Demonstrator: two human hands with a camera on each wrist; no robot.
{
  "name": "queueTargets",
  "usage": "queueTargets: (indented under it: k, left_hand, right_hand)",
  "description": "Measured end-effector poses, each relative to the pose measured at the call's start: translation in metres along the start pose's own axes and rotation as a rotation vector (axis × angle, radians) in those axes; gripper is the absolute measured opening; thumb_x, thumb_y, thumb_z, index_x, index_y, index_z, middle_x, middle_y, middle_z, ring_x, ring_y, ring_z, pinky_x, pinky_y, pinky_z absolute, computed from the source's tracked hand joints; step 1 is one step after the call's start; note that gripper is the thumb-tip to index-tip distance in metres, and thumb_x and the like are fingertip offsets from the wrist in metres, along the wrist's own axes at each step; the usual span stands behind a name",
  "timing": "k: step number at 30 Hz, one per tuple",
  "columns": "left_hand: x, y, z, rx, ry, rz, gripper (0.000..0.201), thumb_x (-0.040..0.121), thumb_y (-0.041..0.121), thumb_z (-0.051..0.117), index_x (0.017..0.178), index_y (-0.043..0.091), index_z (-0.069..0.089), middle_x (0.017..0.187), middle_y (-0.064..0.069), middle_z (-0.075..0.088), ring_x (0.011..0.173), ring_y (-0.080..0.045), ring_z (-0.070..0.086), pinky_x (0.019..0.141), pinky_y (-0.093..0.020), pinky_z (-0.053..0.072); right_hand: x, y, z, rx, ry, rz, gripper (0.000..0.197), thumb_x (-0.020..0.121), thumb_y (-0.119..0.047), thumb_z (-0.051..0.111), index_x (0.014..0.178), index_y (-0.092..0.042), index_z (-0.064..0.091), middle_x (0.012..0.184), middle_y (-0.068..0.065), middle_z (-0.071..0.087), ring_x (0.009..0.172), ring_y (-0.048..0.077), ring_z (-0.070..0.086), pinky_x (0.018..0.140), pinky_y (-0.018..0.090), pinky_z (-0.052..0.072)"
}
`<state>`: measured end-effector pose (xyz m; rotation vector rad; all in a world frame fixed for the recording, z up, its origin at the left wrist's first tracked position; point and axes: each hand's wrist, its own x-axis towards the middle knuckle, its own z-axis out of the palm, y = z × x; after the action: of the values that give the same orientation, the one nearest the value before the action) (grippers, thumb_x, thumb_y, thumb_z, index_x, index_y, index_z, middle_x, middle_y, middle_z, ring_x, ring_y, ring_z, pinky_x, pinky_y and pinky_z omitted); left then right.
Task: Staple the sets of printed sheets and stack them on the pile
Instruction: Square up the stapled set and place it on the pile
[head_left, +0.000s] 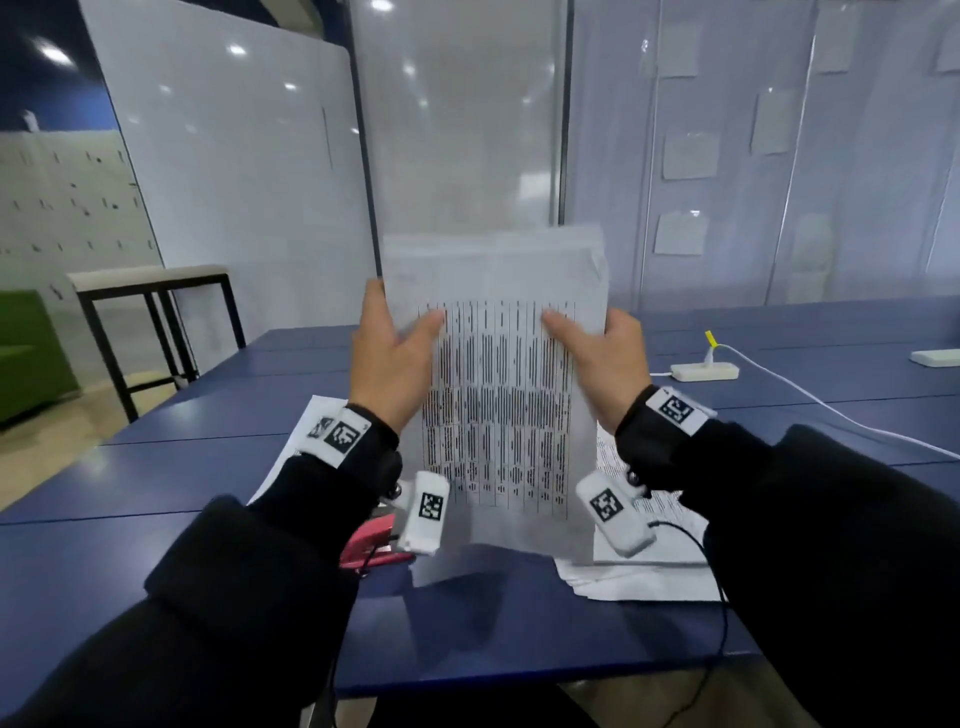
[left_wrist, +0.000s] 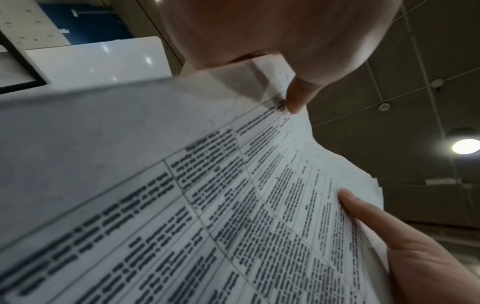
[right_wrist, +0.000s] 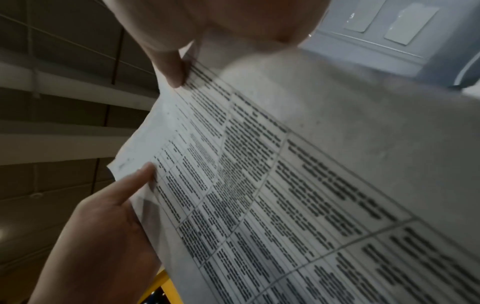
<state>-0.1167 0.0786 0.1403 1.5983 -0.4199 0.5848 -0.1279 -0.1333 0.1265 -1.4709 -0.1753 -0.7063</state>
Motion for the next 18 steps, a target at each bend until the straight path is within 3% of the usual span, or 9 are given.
queueTargets:
  k: [1, 2, 3, 5, 6, 11, 14, 17, 18]
  left_hand:
    - [0.004, 0.004, 0.000, 0.001, -0.001, 0.007, 0.059, 0.104, 0.017, 0.062, 0.155, 0.010, 0.034, 0.122, 0.031, 0.052, 0.082, 0.034, 0.048, 0.087, 0.005, 0.037]
    - [0.006, 0.005, 0.000, 0.003, 0.013, 0.019, 0.057, 0.103, 0.017, 0.063, 0.153, 0.007, 0.037, 0.118, 0.030, 0.052, 0.080, 0.035, 0.048, 0.084, 0.007, 0.037]
    - [0.008, 0.002, -0.001, -0.003, 0.034, 0.021, 0.050, 0.100, 0.019, 0.066, 0.145, 0.010, 0.045, 0.113, 0.027, 0.058, 0.085, 0.031, 0.054, 0.090, -0.001, 0.044]
    - [-0.001, -0.012, -0.006, 0.014, 0.046, -0.016, 0.038, 0.094, 0.028, 0.073, 0.126, 0.019, 0.054, 0.110, 0.016, 0.069, 0.100, 0.007, 0.067, 0.101, -0.031, 0.055]
    - [-0.007, -0.021, -0.008, 0.021, 0.032, -0.035, 0.038, 0.093, 0.030, 0.075, 0.123, 0.021, 0.054, 0.112, 0.015, 0.071, 0.102, 0.003, 0.068, 0.101, -0.036, 0.055]
    - [-0.009, -0.028, -0.009, -0.022, 0.009, -0.047, 0.038, 0.094, 0.033, 0.075, 0.122, 0.018, 0.052, 0.111, 0.015, 0.070, 0.102, 0.001, 0.068, 0.103, -0.043, 0.055]
    - [0.007, -0.012, -0.004, -0.015, 0.046, -0.048, 0.040, 0.098, 0.032, 0.068, 0.130, 0.017, 0.050, 0.109, 0.026, 0.061, 0.100, 0.012, 0.061, 0.108, -0.036, 0.050]
    - [0.006, -0.015, -0.002, -0.012, 0.069, -0.025, 0.030, 0.097, 0.034, 0.066, 0.120, 0.022, 0.052, 0.112, 0.016, 0.067, 0.108, -0.006, 0.066, 0.107, -0.044, 0.052]
    - [0.000, -0.021, -0.002, -0.007, 0.059, -0.037, 0.027, 0.098, 0.032, 0.066, 0.120, 0.022, 0.054, 0.113, 0.013, 0.069, 0.107, -0.005, 0.068, 0.104, -0.043, 0.054]
  right_hand:
    - [0.005, -0.004, 0.002, 0.012, -0.006, -0.012, 0.017, 0.092, -0.020, 0.078, 0.108, -0.015, 0.074, 0.103, 0.000, 0.080, 0.101, 0.020, 0.075, 0.098, 0.048, 0.058]
    - [0.008, -0.005, 0.002, 0.025, -0.017, -0.016, 0.019, 0.091, -0.020, 0.078, 0.109, -0.015, 0.074, 0.105, 0.001, 0.080, 0.103, 0.020, 0.075, 0.099, 0.046, 0.058]
    - [0.006, -0.003, 0.002, 0.029, -0.028, -0.009, 0.020, 0.091, -0.018, 0.079, 0.110, -0.015, 0.074, 0.106, 0.001, 0.080, 0.103, 0.020, 0.075, 0.099, 0.045, 0.058]
    - [-0.005, 0.008, -0.002, 0.022, -0.046, 0.026, 0.021, 0.090, -0.015, 0.079, 0.111, -0.013, 0.073, 0.106, 0.001, 0.080, 0.103, 0.018, 0.075, 0.100, 0.042, 0.058]
    - [-0.013, 0.014, -0.004, 0.020, -0.052, 0.040, 0.023, 0.090, -0.015, 0.080, 0.111, -0.013, 0.073, 0.107, 0.001, 0.080, 0.104, 0.018, 0.075, 0.100, 0.041, 0.058]
    - [-0.010, 0.008, -0.005, 0.011, -0.022, 0.025, 0.027, 0.088, -0.019, 0.081, 0.113, -0.012, 0.072, 0.106, 0.001, 0.079, 0.103, 0.019, 0.075, 0.101, 0.045, 0.057]
    - [0.009, -0.010, 0.004, 0.011, 0.001, -0.015, 0.040, 0.083, -0.033, 0.079, 0.116, -0.011, 0.071, 0.111, 0.004, 0.078, 0.107, 0.024, 0.074, 0.101, 0.049, 0.056]
    - [0.012, -0.006, 0.007, 0.057, 0.015, -0.010, 0.025, 0.087, -0.026, 0.077, 0.109, -0.014, 0.073, 0.108, 0.005, 0.079, 0.106, 0.026, 0.074, 0.102, 0.051, 0.056]
    - [0.007, -0.001, 0.005, 0.052, 0.017, 0.018, 0.021, 0.090, -0.023, 0.077, 0.109, -0.014, 0.074, 0.107, 0.004, 0.079, 0.105, 0.024, 0.074, 0.102, 0.050, 0.056]
